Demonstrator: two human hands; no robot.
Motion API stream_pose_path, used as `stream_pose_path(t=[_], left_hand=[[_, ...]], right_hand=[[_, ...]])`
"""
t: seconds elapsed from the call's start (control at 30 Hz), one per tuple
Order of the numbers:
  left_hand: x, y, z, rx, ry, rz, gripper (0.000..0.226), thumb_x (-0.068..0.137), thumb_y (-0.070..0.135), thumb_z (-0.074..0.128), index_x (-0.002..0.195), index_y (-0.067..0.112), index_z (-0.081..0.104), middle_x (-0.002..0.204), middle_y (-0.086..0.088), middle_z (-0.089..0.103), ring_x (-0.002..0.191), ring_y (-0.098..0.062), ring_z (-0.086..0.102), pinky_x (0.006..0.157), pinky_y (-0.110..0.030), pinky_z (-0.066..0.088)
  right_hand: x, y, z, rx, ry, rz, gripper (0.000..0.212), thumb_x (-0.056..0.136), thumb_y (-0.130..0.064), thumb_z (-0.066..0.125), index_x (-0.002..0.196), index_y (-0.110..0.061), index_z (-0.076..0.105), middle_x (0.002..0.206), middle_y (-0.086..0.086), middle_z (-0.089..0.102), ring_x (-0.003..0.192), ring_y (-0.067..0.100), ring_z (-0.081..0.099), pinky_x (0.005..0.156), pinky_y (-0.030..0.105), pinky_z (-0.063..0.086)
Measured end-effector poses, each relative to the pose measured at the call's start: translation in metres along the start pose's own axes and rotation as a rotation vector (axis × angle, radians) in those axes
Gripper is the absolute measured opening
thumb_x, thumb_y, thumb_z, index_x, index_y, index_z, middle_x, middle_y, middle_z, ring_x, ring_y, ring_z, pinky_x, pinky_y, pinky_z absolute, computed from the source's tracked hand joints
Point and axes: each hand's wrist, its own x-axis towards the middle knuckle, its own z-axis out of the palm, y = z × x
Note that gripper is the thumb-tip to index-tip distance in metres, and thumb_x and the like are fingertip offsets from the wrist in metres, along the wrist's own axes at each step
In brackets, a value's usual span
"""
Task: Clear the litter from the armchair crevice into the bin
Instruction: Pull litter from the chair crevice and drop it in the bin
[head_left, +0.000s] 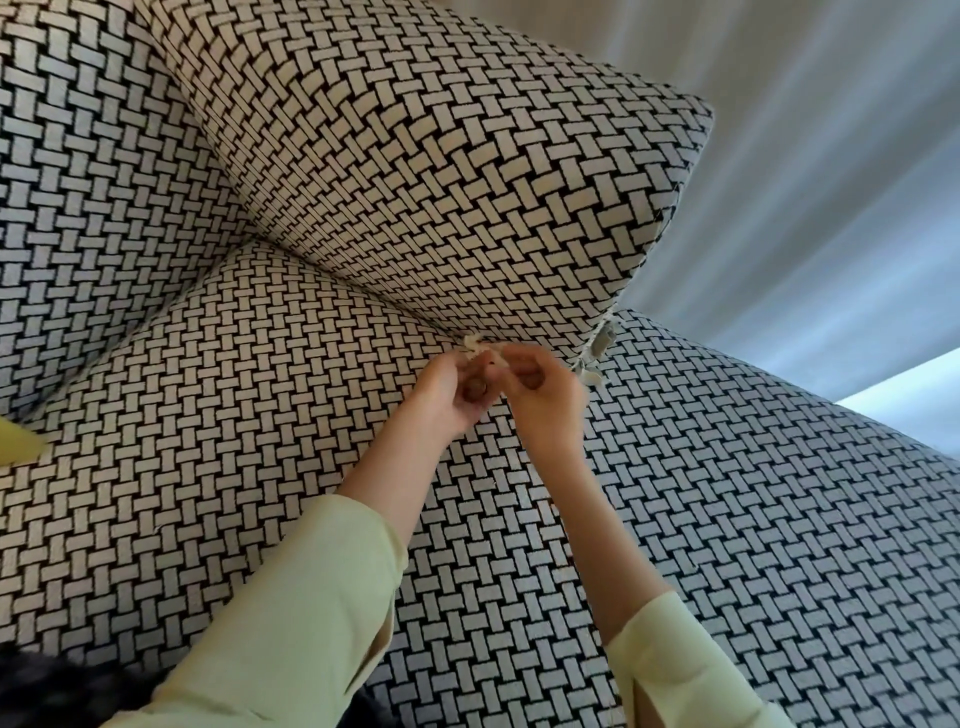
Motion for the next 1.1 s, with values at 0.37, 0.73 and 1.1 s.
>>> stream_pose_path(t=[0.37,0.73,1.1], left_hand=[[0.006,-0.008,-0.002,0.282,0.045,-0.021,0.030,0.096,0.020,0.038,0.072,0.011,0.053,0.042,0.007,0.036,0.048,-0.005,0.027,0.041,-0.015,0.027],[0.001,-0.006,0.004,0.278,-0.014,0.057,0.031,0.096,0.009,0.035,0.078,0.007,0.059,0.061,-0.006,0.062,0.066,-0.016,0.056,0.066,-0.028,0.049],[0.000,0.002,-0.004,0.161,0.021,0.084,0.012,0.093,0.005,0.043,0.094,0.006,0.055,0.077,-0.007,0.056,0.069,-0.013,0.054,0.051,-0.021,0.054]], right_hand=[[0.023,0.046,-0.030,-0.395,0.208,0.110,0.022,0.090,-0.018,0.054,0.108,-0.017,0.065,0.096,0.005,0.065,0.085,0.019,0.059,0.068,0.026,0.043],[-0.004,0.026,-0.005,-0.058,0.094,-0.074,0.012,0.087,-0.013,0.061,0.096,-0.011,0.069,0.088,-0.003,0.065,0.070,0.000,0.054,0.062,0.003,0.041],[0.007,0.016,0.017,-0.308,0.088,-0.088,0.029,0.096,-0.024,0.047,0.122,-0.022,0.059,0.109,0.002,0.068,0.094,0.018,0.063,0.071,0.024,0.045]])
